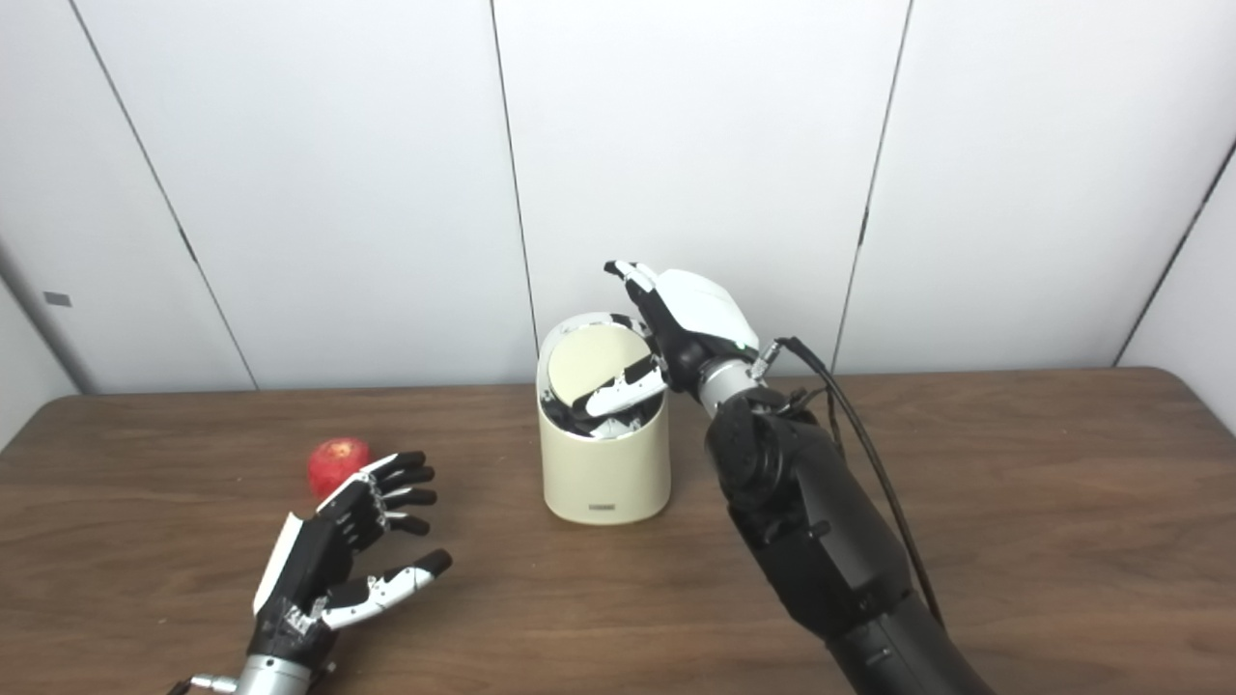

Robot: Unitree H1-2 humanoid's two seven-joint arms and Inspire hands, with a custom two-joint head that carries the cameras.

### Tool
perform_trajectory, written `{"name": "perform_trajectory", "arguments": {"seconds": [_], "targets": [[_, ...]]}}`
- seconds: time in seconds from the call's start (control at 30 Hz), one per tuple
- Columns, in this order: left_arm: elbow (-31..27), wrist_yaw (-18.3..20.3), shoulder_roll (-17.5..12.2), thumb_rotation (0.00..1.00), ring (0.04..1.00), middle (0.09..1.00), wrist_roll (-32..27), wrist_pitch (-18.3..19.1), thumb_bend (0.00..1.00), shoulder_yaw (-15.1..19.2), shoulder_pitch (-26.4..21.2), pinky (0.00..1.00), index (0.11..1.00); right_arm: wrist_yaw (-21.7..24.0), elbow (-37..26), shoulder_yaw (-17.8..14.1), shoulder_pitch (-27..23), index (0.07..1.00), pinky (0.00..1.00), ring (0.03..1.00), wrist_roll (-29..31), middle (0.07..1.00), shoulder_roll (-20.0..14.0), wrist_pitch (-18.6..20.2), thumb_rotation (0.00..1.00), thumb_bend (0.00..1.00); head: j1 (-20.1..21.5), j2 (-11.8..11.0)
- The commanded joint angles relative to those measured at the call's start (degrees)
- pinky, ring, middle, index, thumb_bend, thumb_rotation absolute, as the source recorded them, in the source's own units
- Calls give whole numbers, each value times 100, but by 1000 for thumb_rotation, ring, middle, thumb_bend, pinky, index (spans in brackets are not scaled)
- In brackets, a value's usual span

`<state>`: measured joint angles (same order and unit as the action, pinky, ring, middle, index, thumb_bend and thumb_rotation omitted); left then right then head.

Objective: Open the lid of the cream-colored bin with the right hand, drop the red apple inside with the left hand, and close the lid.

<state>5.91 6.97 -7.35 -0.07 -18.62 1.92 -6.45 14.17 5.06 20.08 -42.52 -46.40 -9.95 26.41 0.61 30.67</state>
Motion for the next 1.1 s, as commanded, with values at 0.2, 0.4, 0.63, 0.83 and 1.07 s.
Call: {"name": "perform_trajectory", "arguments": {"seconds": [0.2, 0.4, 0.63, 0.83, 1.07], "targets": [[-31, -54, 57, 0, 726, 776, -20, -87, 655, -46, 21, 606, 813, 260, 30, -93, 66, 929, 632, 833, -545, 954, -16, 49, 214, 883, 4, 4], [-91, -27, 40, 0, 733, 777, -74, -4, 651, -40, 59, 610, 808, 182, 114, -896, 123, 919, 609, 823, -297, 925, 397, 49, 211, 854, -9, 36], [-102, 8, 8, 0, 727, 780, -92, -39, 642, -38, 76, 600, 807, 392, 202, -1860, 142, 911, 597, 813, -261, 915, 815, 50, 235, 841, 30, 72], [-63, 26, -15, 0, 724, 781, -87, -92, 637, -45, 69, 599, 810, 482, 175, -2105, 180, 905, 607, 820, -337, 914, 892, 50, 234, 831, 40, 81], [-114, 14, 17, 0, 721, 771, -99, -34, 647, -60, 69, 598, 806, 398, 133, -2046, 273, 893, 600, 809, -262, 900, 792, 50, 207, 832, -25, 123]]}}
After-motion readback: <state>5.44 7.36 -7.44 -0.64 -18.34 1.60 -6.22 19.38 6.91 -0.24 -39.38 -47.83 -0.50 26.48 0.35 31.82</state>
